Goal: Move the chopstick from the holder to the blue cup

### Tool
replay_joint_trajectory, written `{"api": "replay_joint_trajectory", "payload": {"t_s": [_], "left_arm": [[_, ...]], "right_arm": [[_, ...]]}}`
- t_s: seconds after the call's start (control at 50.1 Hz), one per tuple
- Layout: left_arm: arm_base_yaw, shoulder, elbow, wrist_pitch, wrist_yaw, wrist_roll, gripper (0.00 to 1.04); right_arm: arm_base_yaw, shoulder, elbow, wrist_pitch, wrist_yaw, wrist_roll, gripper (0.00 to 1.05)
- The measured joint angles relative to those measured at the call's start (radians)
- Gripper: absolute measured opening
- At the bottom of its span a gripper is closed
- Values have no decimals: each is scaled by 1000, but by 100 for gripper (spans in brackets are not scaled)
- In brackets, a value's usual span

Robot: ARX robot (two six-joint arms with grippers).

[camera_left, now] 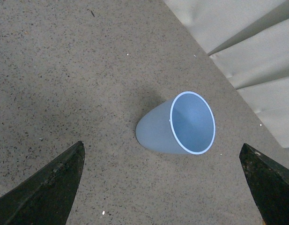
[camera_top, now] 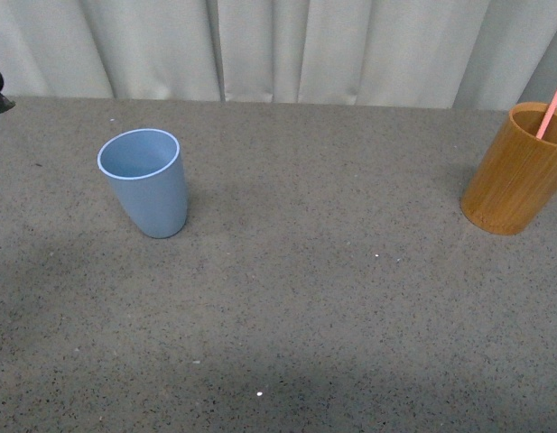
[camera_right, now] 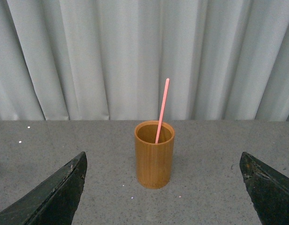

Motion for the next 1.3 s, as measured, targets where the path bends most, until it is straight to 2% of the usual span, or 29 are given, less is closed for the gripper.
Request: {"api": "replay_joint_trajectory", "payload": {"t_s": [0.26, 0.799, 1.299], "left_arm": [[8, 155, 94, 3, 5, 13, 98], [-46, 403, 236, 5, 25, 124, 98], [-50, 502, 298, -25, 15, 140, 98]], "right_arm": [[0, 0, 0, 0, 0, 0, 95], [0, 0, 0, 0, 0, 0, 95], [0, 0, 0, 0, 0, 0, 95]]}}
